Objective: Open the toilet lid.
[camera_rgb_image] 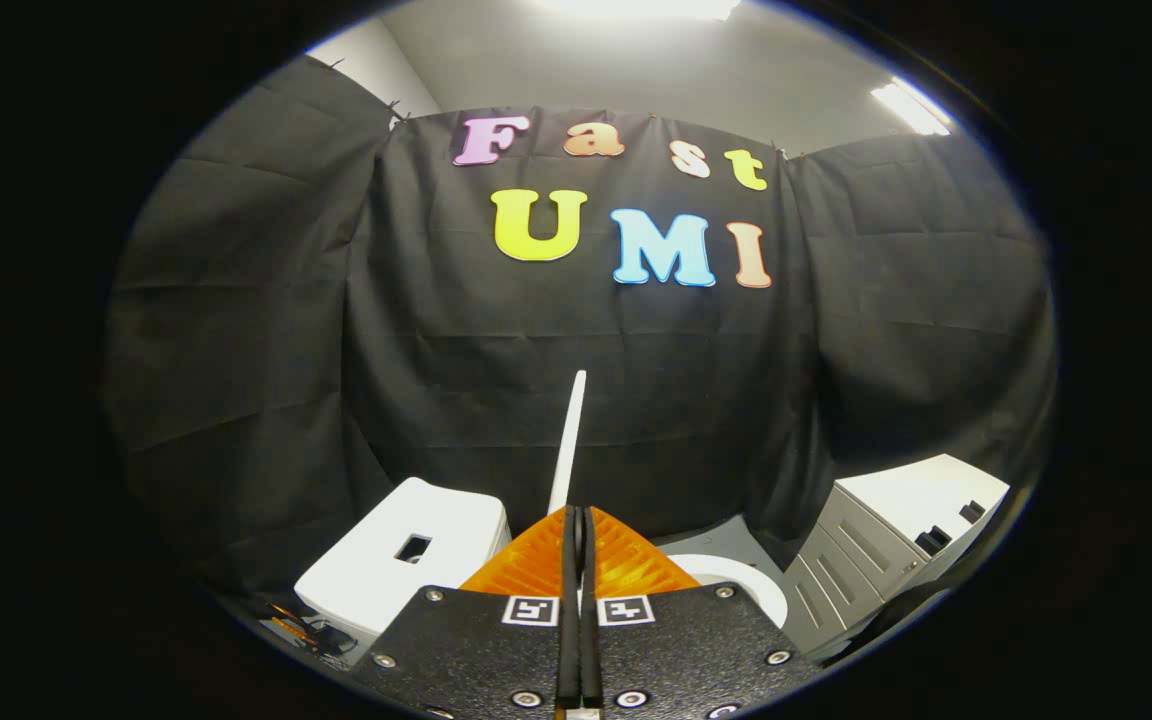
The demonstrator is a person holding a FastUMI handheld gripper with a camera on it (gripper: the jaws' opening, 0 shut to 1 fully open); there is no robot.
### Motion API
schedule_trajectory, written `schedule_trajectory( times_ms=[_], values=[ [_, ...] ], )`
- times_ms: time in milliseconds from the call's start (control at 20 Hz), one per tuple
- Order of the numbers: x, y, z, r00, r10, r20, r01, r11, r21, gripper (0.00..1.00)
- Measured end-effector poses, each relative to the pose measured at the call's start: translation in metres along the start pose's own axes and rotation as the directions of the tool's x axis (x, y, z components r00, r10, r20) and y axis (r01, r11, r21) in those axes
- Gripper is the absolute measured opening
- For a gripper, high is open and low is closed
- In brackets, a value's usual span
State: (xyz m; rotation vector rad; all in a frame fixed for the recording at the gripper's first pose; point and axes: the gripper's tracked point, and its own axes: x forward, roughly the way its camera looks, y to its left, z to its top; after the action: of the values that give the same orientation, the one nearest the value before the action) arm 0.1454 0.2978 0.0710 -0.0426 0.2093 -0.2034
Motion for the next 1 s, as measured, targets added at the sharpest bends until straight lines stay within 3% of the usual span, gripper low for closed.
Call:
schedule_trajectory(
  times_ms=[1000],
  values=[
    [-0.004, 0.126, 0.002, 0.986, 0.164, 0.039, -0.153, 0.967, -0.202, 0.0]
  ],
)
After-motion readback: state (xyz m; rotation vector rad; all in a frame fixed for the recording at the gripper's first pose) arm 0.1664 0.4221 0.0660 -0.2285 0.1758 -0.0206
